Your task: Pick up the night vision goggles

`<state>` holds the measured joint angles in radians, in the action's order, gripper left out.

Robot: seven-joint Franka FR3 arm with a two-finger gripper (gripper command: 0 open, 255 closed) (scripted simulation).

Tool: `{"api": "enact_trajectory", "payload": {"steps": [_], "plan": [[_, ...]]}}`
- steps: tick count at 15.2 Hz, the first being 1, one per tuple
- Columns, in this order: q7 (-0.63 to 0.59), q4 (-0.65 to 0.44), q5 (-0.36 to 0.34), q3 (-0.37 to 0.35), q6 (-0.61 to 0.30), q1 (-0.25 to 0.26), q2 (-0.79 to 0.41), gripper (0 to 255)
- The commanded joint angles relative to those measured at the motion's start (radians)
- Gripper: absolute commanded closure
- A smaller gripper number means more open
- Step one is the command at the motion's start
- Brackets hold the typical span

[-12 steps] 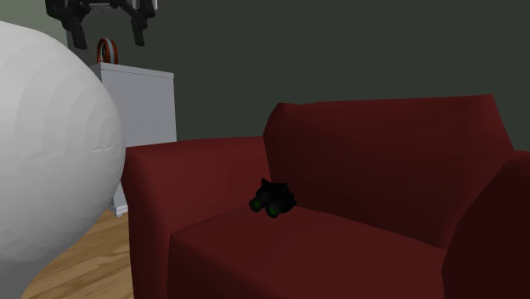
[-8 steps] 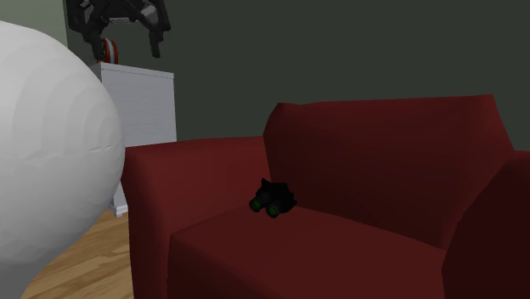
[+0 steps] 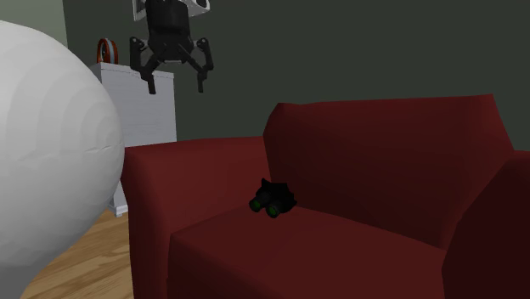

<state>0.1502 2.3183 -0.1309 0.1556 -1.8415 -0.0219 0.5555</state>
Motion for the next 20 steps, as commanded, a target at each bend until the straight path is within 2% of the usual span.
{"api": "enact_trajectory", "payload": {"steps": [1, 6, 10, 15, 20], "plan": [[0.059, -0.004, -0.005, 0.040, -0.050, -0.002, -0.055, 0], [0.206, -0.054, 0.011, 0.130, -0.152, 0.000, -0.214, 0], [0.333, -0.121, 0.054, 0.192, -0.219, 0.002, -0.361, 0], [0.502, -0.238, 0.147, 0.245, -0.276, -0.009, -0.563, 0], [0.664, -0.394, 0.258, 0.253, -0.294, -0.053, -0.777, 0]]}}
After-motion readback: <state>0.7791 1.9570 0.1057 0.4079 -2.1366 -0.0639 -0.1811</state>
